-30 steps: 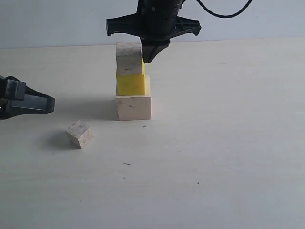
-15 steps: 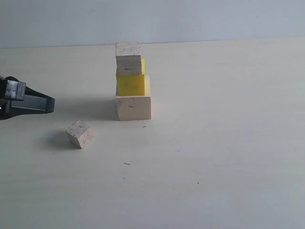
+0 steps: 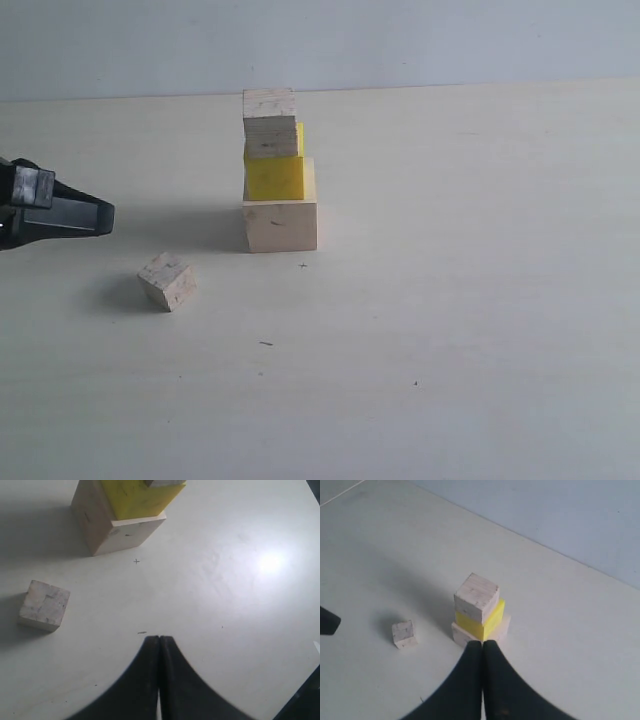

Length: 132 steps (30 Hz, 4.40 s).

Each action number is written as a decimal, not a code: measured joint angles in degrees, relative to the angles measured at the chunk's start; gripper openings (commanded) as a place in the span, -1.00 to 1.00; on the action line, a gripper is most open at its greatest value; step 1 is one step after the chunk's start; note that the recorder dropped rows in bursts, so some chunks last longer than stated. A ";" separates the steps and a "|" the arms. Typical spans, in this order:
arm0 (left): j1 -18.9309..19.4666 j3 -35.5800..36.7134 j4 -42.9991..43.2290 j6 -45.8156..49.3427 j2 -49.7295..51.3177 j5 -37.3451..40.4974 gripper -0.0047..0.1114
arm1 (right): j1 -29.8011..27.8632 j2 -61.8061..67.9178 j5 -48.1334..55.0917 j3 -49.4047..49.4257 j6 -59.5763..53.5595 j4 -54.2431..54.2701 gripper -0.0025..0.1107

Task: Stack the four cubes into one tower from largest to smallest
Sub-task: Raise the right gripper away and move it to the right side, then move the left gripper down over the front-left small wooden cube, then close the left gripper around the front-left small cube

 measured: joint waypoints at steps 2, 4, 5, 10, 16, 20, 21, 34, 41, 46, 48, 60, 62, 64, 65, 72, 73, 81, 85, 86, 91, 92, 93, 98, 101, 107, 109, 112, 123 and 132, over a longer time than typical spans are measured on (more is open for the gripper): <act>0.00 0.00 0.00 0.00 0.00 -0.15 -0.92 | 0.00 -4.47 -2.24 5.96 -0.20 0.00 -0.96; 0.00 0.00 0.00 0.00 0.00 -0.96 -0.92 | 0.00 -8.43 -3.27 11.35 0.09 0.00 -0.96; 0.00 0.00 0.00 0.00 0.00 -1.41 -0.92 | 0.00 -10.30 -3.43 13.80 0.56 0.00 -0.96; 0.00 0.02 0.11 2.07 0.00 -6.03 -0.92 | 0.00 -17.25 -1.90 23.07 2.54 -0.14 -0.96; 0.00 0.02 3.72 6.67 2.22 -8.01 -0.54 | 0.00 -22.79 2.97 29.69 3.25 -0.14 -0.96; 0.00 0.02 4.68 10.31 6.05 -7.90 -0.14 | 0.00 -23.87 4.09 30.27 3.25 -0.14 -0.96; 0.00 0.02 4.84 11.60 7.16 -7.90 -0.03 | 0.00 -24.01 4.10 30.27 3.25 -0.14 -0.96; -7.56 0.12 5.32 20.31 16.82 -16.72 -0.02 | 0.00 -24.12 5.12 30.27 0.62 0.20 -0.96; -10.64 0.12 6.38 19.21 19.78 -23.57 0.20 | 0.00 -24.12 5.12 30.27 0.52 0.20 -0.96; -10.64 -0.50 6.38 18.95 22.12 -23.65 0.20 | 0.00 -24.12 5.12 30.27 0.52 0.25 -0.96; -10.64 -1.09 6.38 18.95 22.95 -23.65 0.20 | 0.00 -24.12 5.12 30.27 0.52 0.35 -0.96; -10.64 -2.69 7.24 18.95 26.82 -25.24 0.20 | 0.00 -24.12 5.12 30.27 0.52 0.48 -0.96; -10.64 -2.79 7.24 18.95 27.12 -25.52 0.20 | 0.00 -24.12 5.12 30.27 0.40 0.48 -0.96; -10.64 -2.79 7.24 18.95 27.06 -25.78 0.20 | 0.00 -24.12 5.12 30.27 0.40 0.48 -0.96; -10.64 -2.79 7.24 18.95 27.15 -25.90 0.20 | 0.00 -24.12 5.12 30.27 0.40 0.48 -0.96; -10.64 -3.43 7.24 18.95 28.73 -26.11 0.20 | 0.00 -24.12 5.12 30.27 0.40 0.48 -0.96; -10.64 -3.76 7.24 18.95 29.03 -26.11 0.20 | 0.00 -24.12 5.12 30.27 0.40 0.48 -0.96; -10.64 -4.74 7.24 18.95 31.12 -26.56 0.20 | 0.00 -24.12 5.12 30.27 0.40 0.48 -0.96; -10.64 -4.74 7.24 18.95 31.80 -26.56 0.20 | 0.00 -24.12 5.12 30.27 0.40 0.48 -0.96; -10.64 -4.74 7.24 18.95 31.76 -26.68 0.20 | 0.00 -24.12 5.12 30.27 0.40 0.48 -0.96; -10.64 -4.74 7.24 19.05 31.76 -26.78 0.20 | 0.00 -24.12 5.12 30.27 0.40 0.48 -0.96; -10.64 -4.74 7.24 19.05 31.76 -26.91 0.20 | 0.00 -24.12 5.12 30.27 0.40 0.48 -0.96; -10.64 -4.74 7.24 19.05 31.76 -26.90 0.20 | 0.00 -24.12 5.12 30.27 0.40 0.48 -0.96; -10.64 -4.74 7.24 19.05 31.76 -26.99 0.20 | 0.00 -24.12 5.23 30.27 0.40 0.48 -0.96; -10.64 -4.74 7.24 19.05 31.76 -27.11 0.20 | 0.00 -24.12 5.23 30.27 0.40 0.48 -0.96; -10.64 -4.74 7.24 19.05 31.76 -27.11 0.20 | 0.00 -24.12 5.23 30.27 0.40 0.48 -0.96; -10.64 -4.74 7.24 19.16 31.76 -27.11 0.20 | 0.00 -24.12 5.23 30.27 0.40 0.48 -0.96; -10.64 -4.74 7.24 19.16 31.76 -27.11 0.20 | 0.00 -24.12 5.23 30.27 0.40 0.48 -0.96; -10.64 -4.74 7.35 19.27 31.76 -27.11 0.20 | 0.00 -24.12 5.23 30.27 0.49 0.48 -0.96; -10.64 -4.74 7.25 19.27 31.76 -27.11 0.20 | 0.00 -24.12 5.23 30.27 0.49 0.48 -0.96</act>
